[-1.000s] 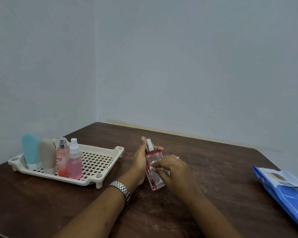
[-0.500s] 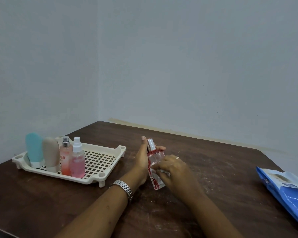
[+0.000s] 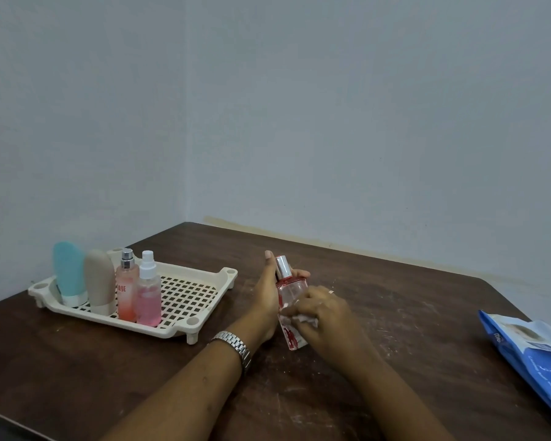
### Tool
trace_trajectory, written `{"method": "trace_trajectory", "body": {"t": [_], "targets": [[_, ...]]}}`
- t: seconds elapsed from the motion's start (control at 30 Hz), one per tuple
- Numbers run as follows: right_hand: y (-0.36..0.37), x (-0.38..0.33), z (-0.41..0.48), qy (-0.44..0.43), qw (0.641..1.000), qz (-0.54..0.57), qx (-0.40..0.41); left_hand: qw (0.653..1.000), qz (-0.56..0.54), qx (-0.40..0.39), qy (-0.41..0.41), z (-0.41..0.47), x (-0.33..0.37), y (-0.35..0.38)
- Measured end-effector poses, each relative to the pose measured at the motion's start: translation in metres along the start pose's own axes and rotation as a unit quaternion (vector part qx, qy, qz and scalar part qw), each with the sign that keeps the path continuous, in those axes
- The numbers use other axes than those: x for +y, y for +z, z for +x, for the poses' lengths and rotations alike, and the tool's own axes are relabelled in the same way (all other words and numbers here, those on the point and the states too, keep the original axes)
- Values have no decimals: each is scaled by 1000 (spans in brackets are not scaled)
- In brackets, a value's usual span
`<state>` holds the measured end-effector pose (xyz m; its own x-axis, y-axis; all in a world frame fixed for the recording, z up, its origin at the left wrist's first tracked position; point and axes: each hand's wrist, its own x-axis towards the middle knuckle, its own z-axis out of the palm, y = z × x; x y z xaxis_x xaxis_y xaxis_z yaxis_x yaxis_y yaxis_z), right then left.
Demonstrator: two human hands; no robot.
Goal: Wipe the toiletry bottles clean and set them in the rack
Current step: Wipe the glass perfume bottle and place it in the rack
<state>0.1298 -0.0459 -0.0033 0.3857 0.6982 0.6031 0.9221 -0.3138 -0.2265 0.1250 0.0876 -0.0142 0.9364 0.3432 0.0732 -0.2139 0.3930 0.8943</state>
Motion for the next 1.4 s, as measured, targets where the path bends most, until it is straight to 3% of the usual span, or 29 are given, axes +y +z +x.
{"method": "trace_trajectory", "body": {"t": [0.23, 0.37, 0.47, 0.6, 0.73, 1.0, 1.17, 1.27, 1.4], "targets": [[-14, 7, 3, 48, 995, 46, -80, 1000, 4, 2, -5, 3, -2, -5], [-11, 11, 2, 103, 990, 102, 1, 1000, 21, -6, -4, 0, 0, -2], [-4, 4, 2, 97, 991, 82, 32, 1000, 16, 1, -1, -2, 0, -1], [-3, -5, 3, 38, 997, 39, -62, 1000, 1, 6, -5, -1, 0, -1], [-17, 2, 3, 57, 985, 83, -138, 1000, -9, -8, -12, 2, -2, -5], [-20, 11, 1, 128, 978, 149, -77, 1000, 4, -8, -12, 7, -4, -9], [-17, 0, 4, 75, 980, 105, -152, 1000, -10, 1, -10, 6, -4, -8], [-22, 0, 5, 89, 973, 104, -184, 1000, 8, 8, -8, 7, -4, -10], [-24, 7, 3, 106, 976, 122, -147, 1000, 9, 12, -10, 7, -4, -9]]}}
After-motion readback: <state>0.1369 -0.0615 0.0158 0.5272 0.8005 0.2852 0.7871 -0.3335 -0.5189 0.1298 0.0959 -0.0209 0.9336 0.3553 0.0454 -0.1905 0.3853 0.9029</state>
